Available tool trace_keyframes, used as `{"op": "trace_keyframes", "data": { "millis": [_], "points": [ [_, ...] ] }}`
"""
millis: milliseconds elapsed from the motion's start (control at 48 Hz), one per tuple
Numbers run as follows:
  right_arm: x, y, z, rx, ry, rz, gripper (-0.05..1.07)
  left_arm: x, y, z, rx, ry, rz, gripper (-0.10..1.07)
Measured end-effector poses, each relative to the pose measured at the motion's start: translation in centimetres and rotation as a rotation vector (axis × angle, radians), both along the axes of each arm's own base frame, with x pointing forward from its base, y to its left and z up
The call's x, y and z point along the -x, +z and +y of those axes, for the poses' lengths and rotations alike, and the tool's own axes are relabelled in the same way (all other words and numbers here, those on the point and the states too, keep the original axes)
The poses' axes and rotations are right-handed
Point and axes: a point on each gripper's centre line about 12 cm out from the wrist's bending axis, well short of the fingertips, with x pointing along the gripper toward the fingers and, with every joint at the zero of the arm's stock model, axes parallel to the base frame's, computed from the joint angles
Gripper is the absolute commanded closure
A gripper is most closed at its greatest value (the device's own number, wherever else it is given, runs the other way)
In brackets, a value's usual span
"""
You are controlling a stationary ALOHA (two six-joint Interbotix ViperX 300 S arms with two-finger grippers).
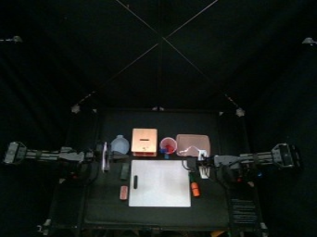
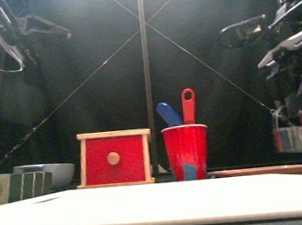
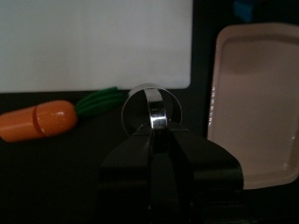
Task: Place cookie cutter on cutting board
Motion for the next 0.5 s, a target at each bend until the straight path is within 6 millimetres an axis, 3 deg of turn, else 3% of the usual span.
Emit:
{"op": "trace_keyframes", "data": {
  "millis": [250, 500],
  "points": [
    [-2.2, 2.9, 1.8, -0.025, 0.046, -0.068, 0.56, 0.0, 0.0, 0.0, 0.000, 0.002, -0.003, 0.91],
    [-7.0, 1.8, 4.2, -0.080, 0.078, -0.016, 0.56, 0.0, 0.2, 0.3, -0.002, 0.017, -0.020, 0.91]
  ]
}}
